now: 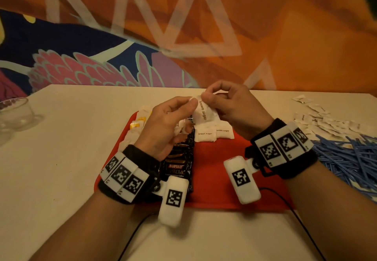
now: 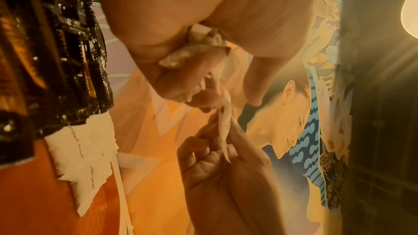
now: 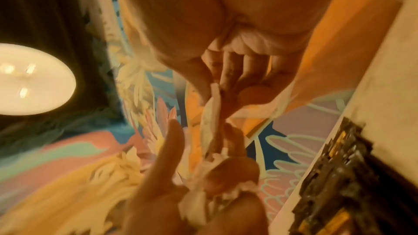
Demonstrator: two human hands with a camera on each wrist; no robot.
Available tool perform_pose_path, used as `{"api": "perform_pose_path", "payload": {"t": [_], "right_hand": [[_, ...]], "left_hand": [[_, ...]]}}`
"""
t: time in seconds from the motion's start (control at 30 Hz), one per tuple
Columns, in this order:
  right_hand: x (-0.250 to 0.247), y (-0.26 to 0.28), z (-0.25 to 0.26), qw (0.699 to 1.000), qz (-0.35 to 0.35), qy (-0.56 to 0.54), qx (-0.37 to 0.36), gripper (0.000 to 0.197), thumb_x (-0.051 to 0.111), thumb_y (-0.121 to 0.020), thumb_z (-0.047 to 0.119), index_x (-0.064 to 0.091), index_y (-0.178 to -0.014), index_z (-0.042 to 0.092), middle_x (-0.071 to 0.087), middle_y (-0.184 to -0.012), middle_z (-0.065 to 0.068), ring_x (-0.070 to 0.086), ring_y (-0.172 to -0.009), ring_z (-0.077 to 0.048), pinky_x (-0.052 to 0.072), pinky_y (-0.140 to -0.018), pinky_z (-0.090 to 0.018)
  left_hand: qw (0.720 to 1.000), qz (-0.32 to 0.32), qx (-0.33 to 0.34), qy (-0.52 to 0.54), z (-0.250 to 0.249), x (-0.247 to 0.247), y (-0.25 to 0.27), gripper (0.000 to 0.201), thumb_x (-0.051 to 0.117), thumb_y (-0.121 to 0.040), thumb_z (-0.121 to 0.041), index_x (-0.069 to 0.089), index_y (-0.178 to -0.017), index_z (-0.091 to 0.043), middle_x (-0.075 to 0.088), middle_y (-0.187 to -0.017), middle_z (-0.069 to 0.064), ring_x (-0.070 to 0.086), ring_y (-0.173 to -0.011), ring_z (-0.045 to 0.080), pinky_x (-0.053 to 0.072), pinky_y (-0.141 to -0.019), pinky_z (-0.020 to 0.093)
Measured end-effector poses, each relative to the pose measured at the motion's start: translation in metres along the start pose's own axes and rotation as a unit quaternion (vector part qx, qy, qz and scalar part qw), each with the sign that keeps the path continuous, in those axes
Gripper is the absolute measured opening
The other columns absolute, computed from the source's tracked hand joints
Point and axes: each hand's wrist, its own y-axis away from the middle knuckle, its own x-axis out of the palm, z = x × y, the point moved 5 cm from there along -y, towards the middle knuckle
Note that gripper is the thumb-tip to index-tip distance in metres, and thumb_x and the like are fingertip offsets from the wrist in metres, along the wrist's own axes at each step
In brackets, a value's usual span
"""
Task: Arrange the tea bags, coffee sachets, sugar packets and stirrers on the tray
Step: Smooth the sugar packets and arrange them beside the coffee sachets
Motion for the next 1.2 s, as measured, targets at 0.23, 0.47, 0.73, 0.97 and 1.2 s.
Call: {"api": "perform_pose_path", "payload": {"t": [0.23,0.47,0.73,0.97,1.2], "right_hand": [[0.005,0.002,-0.008,0.996,0.034,0.085,-0.012,0.013,0.076,-0.082,0.016,0.065,-0.088,0.011,0.071,-0.074,-0.004,0.066,-0.063,-0.013,0.046,-0.056,-0.028],[-0.008,-0.003,-0.010,0.998,-0.056,0.012,-0.033,0.009,0.075,-0.084,0.010,0.067,-0.080,0.011,0.067,-0.071,-0.005,0.059,-0.060,-0.013,0.044,-0.052,-0.026],[-0.032,-0.013,-0.024,0.984,0.016,0.141,0.105,0.013,0.076,-0.083,0.008,0.064,-0.085,0.004,0.068,-0.070,-0.008,0.064,-0.059,-0.012,0.047,-0.054,-0.022],[-0.064,-0.020,-0.067,0.919,0.019,0.334,0.209,0.030,0.082,-0.080,0.019,0.071,-0.092,-0.006,0.074,-0.091,-0.020,0.067,-0.072,-0.019,0.058,-0.080,-0.043],[-0.062,-0.023,-0.080,0.887,0.022,0.390,0.248,0.021,0.083,-0.078,0.028,0.068,-0.072,0.015,0.070,-0.070,0.001,0.064,-0.074,-0.015,0.055,-0.083,-0.038]], "left_hand": [[0.994,-0.106,0.025,0.004,-0.002,-0.013,-0.003,0.003,0.068,-0.091,-0.015,0.071,-0.090,-0.014,0.059,-0.082,0.012,0.047,-0.056,0.012,0.028,-0.035,0.018],[0.994,-0.112,0.017,-0.007,-0.002,-0.013,-0.004,0.003,0.073,-0.086,-0.014,0.071,-0.088,-0.013,0.056,-0.068,0.005,0.045,-0.054,0.012,0.027,-0.036,0.018],[0.991,-0.135,-0.017,-0.003,-0.001,-0.015,-0.004,0.007,0.069,-0.090,-0.010,0.068,-0.085,-0.013,0.062,-0.084,0.005,0.050,-0.057,0.010,0.027,-0.035,0.018],[0.993,-0.117,-0.029,0.008,-0.001,-0.012,-0.002,0.007,0.065,-0.093,-0.010,0.067,-0.088,-0.014,0.060,-0.086,0.003,0.051,-0.059,0.009,0.027,-0.036,0.017],[0.993,-0.116,-0.032,0.013,0.002,-0.015,-0.005,0.007,0.064,-0.093,-0.007,0.066,-0.088,-0.012,0.060,-0.084,0.003,0.051,-0.058,0.009,0.026,-0.035,0.017]]}}
